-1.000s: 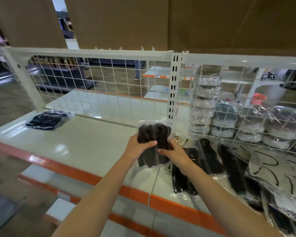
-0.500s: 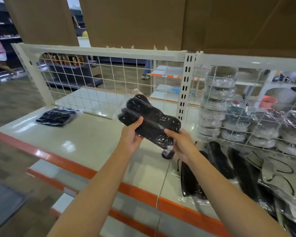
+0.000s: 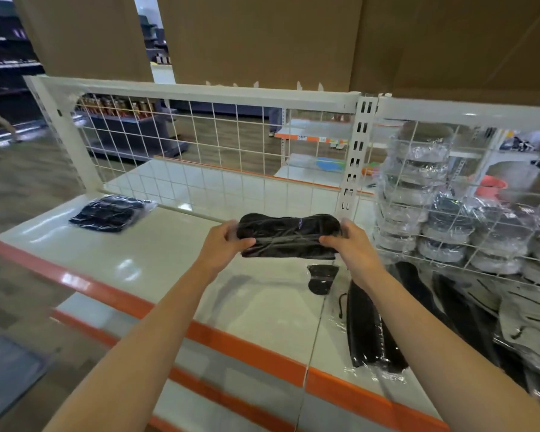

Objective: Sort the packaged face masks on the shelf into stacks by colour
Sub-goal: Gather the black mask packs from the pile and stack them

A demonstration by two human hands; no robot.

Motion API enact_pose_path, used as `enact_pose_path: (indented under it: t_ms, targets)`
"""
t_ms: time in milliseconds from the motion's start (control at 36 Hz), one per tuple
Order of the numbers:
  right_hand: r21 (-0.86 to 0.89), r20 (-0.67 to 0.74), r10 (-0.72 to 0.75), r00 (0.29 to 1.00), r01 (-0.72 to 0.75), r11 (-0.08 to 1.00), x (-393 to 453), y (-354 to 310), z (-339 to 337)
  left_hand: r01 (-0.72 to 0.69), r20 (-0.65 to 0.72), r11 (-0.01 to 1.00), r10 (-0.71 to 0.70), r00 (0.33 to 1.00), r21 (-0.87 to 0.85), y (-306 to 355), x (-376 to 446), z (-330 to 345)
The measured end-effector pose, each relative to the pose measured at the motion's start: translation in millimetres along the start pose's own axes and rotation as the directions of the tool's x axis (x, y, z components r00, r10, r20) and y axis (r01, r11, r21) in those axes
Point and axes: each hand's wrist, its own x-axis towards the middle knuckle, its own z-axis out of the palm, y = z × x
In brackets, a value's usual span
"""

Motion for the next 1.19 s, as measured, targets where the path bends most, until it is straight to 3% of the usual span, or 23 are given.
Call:
enact_pose_path:
  t_ms: [250,361,583,750,861,1000,1111,1194]
  targets:
    - [0.033,0.037,0.233,0.972,-0.234,0.972,-34.3,68.5,24.6,0.189,0.03,0.978,-0.192,0.981,0.087,-70.3,-26.3,8.3]
    - [0.012,0.011,0.263,0.965,-0.263,0.965,-33.9,73.0,30.6,0.255,0.036,0.967,-0.255,0.966,0.001,-81.6,-27.2,13.3]
    - [-0.031,-0.023,0.227,0.974,-0.228,0.973,-22.2,55.4,38.9,0.132,-0.005,0.98,-0.132,0.991,0.147,-70.4,-10.4,16.0]
    - [-0.138,0.029,0.073,0.997,-0.068,0.988,-0.3,11.9,22.4,0.07,-0.11,0.99,-0.057,0.992,0.122,-28.4,22.3,-3.2]
    - [-0.216,0.114,0.095,0.989,-0.068,0.974,5.1,-17.0,11.4,0.116,-0.105,0.992,-0.111,0.988,0.043,-5.1,34.5,-14.8]
    - [-0.196,0.186,0.122,0.975,-0.085,0.977,9.0,-28.8,13.7,0.208,-0.102,0.975,-0.2,0.974,0.073,-1.9,36.3,-28.3]
    - [-0.317,0.227,0.154,0.962,-0.077,0.945,10.3,-18.6,29.2,0.285,-0.13,0.944,-0.265,0.955,0.165,-13.8,26.2,-42.6]
    - [-0.421,0.275,0.167,0.947,-0.037,0.906,6.6,-9.9,50.1,0.273,-0.098,0.849,-0.257,0.962,0.453,-19.8,11.4,-55.1]
